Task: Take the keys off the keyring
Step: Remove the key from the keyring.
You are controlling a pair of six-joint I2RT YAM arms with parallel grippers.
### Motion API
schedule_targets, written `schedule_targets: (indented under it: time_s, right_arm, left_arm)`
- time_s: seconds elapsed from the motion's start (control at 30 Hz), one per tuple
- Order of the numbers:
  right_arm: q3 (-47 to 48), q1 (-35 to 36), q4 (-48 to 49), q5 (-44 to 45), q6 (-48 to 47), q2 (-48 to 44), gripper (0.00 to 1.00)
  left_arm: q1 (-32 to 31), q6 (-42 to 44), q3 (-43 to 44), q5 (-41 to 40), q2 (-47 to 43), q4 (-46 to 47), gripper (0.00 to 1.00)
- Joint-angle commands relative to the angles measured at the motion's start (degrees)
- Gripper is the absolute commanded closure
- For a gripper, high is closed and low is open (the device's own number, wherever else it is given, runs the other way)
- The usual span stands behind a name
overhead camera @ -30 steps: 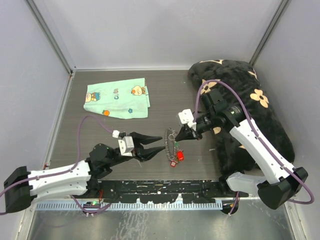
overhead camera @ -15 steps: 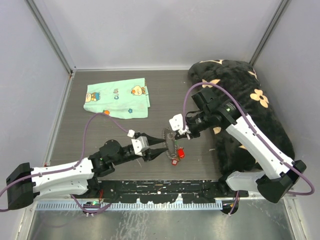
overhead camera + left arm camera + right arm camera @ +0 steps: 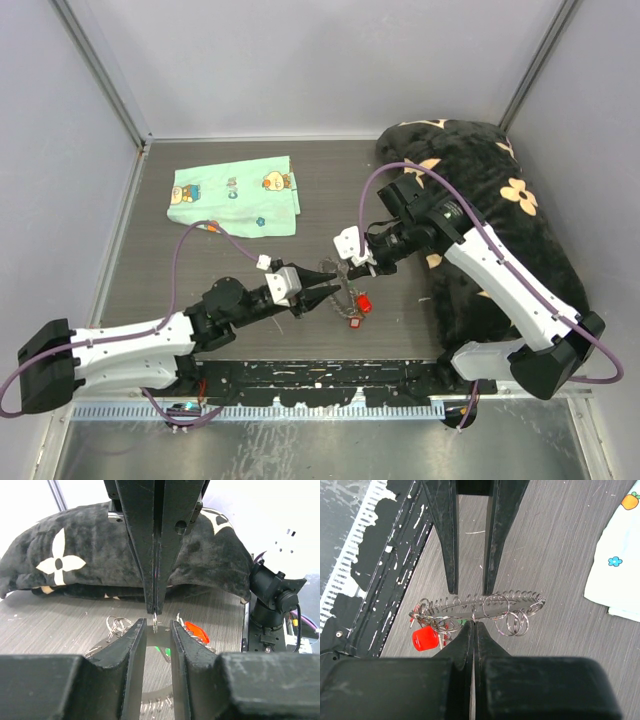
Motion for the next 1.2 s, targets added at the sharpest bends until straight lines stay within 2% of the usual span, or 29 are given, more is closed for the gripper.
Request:
schedule_targets:
  time_s: [0.0, 0.63, 0.87, 1.13, 1.17]
  right_arm:
    - [2.17, 0.32, 1.07, -3.38, 0.02, -0.16, 0.99]
    - [1.71, 0.29, 1.17, -4.27, 0.13, -0.47, 0.99]
    - [1.47, 0.31, 1.24, -4.36, 0.17, -0.64, 0.99]
    - [0.92, 0.31, 1.28, -4.45, 0.21, -1.09, 0.99]
    - [0.96, 0.27, 1.31, -4.45, 0.22, -1.07, 0.99]
  left_arm:
    - [-0.20, -0.49, 2.52, -1.08, 1.65, 6.14, 0.74]
    - [-0.21, -0.05, 4.89, -2.18, 5.50, 2.90, 0.76]
    - [-0.23, -0.03, 4.97, -2.32, 5.77, 2.20, 0.87]
    - [-0.23, -0.03, 6.12, -2.40, 5.92, -0.44, 0.85]
    - [-0.22, 0.00, 6.27, -2.35, 5.79, -0.93, 0.92]
